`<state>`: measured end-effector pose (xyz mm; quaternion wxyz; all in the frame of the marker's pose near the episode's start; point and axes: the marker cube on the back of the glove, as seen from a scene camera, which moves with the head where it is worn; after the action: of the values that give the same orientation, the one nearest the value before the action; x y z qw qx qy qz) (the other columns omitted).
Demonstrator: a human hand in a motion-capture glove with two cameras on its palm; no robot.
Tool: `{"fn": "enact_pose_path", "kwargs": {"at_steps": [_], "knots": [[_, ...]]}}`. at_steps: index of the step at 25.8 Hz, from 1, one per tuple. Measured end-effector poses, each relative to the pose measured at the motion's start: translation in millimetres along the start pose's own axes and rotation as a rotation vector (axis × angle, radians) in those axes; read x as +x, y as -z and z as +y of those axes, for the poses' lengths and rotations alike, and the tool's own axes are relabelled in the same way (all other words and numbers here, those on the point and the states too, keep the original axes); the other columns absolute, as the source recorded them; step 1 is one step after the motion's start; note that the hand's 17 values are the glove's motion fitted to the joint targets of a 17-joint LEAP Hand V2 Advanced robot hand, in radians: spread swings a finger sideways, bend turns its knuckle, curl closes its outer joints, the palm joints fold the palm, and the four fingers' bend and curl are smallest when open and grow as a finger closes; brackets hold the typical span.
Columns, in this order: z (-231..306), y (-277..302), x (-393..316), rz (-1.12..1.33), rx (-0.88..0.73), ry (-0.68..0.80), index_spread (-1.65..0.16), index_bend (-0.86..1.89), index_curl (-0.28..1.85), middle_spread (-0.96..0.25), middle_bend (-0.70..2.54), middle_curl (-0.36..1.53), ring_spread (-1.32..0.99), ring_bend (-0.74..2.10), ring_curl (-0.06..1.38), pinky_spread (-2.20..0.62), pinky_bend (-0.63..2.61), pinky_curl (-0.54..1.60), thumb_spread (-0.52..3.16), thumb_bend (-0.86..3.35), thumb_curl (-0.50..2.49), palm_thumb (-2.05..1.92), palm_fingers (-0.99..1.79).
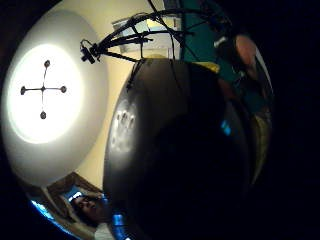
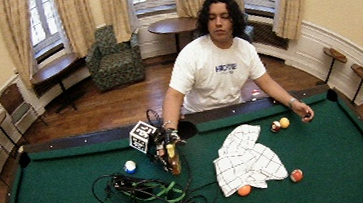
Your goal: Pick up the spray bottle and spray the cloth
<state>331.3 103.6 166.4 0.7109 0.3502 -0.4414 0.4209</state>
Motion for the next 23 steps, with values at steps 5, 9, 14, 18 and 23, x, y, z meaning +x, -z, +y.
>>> {"fn": "enact_pose_path", "kwargs": {"at_steps": [5,9,14,18,23], "knots": [[-3,0,-9,-0.036,0.019,0.035,-0.31,0.18,0.34,-0.14,0.20,0.40,-0.18,0.64,0.39,-0.12,0.44,0.37,0.84,0.06,0.49,0.87,1.25],[-1,2,-47,-0.074,-0.017,0.126,-0.29,0.24,0.40,-0.18,0.46,0.49,-0.19,0.65,0.43,-0.20,0.39,0.39,0.71,0.04,0.54,0.92,1.45],[10,3,-111,-0.058,-0.136,0.159,-0.27,0.33,0.46,-0.20,0.53,0.53,-0.21,0.67,0.45,-0.24,0.41,0.41,0.57,0.03,0.60,0.96,1.45],[21,6,-162,-0.135,-0.284,0.169,-0.26,0.38,0.49,-0.20,0.57,0.55,-0.21,0.68,0.47,-0.25,0.43,0.42,0.49,0.01,0.63,0.97,1.43],[22,10,-221,-0.192,-0.373,0.213,-0.25,0.41,0.53,-0.20,0.60,0.57,-0.22,0.71,0.48,-0.26,0.45,0.43,0.42,-0.01,0.66,0.99,1.41]]}}
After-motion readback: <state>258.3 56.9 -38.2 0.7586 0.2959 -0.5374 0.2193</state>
